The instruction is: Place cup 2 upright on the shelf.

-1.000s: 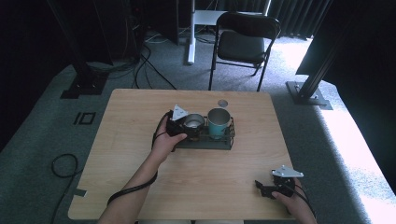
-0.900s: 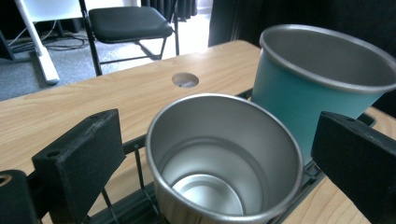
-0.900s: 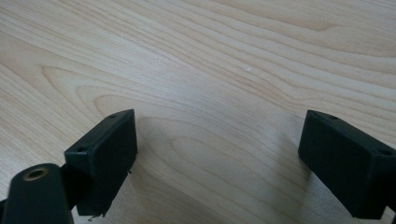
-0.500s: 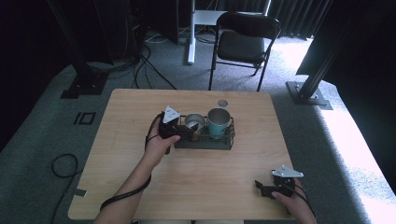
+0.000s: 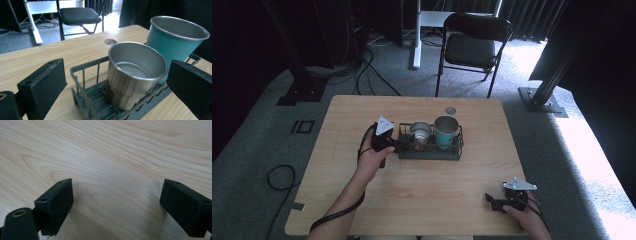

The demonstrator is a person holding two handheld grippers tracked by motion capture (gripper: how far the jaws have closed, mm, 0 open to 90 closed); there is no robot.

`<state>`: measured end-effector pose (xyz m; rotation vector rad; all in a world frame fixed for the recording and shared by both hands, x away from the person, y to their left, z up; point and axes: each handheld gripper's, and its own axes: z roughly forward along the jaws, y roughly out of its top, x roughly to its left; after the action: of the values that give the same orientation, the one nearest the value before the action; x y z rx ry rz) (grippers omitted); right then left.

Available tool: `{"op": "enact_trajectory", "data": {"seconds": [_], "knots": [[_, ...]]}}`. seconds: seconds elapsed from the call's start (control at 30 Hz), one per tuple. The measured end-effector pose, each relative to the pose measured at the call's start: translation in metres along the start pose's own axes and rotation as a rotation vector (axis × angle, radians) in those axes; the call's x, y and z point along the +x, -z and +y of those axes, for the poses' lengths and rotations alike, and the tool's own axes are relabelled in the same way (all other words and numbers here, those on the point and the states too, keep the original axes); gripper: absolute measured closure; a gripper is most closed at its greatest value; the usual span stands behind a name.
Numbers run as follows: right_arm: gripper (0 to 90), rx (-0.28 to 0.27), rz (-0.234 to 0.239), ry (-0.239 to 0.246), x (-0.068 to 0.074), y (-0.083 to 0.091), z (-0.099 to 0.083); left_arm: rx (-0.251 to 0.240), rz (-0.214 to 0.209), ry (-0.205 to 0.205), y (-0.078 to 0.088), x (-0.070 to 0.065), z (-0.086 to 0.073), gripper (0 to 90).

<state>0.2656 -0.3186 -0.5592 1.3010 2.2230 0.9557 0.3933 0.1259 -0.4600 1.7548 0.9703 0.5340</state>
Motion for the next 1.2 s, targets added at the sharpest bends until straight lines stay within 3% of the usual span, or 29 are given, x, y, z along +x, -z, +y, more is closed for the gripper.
{"op": "enact_trajectory", "data": {"seconds": [0.37,0.87,1.2], "knots": [[11.1,0.000,0.000,0.000,0.000,0.000,0.000,0.011,0.029,0.012,0.015,0.012,-0.015,3.1],[11.1,0.000,0.000,0.001,0.000,0.000,0.000,0.037,0.080,0.054,0.027,0.024,-0.048,3.1],[11.1,0.000,0.000,0.000,0.000,0.000,0.000,0.061,0.139,0.037,0.035,0.030,-0.061,3.1]]}}
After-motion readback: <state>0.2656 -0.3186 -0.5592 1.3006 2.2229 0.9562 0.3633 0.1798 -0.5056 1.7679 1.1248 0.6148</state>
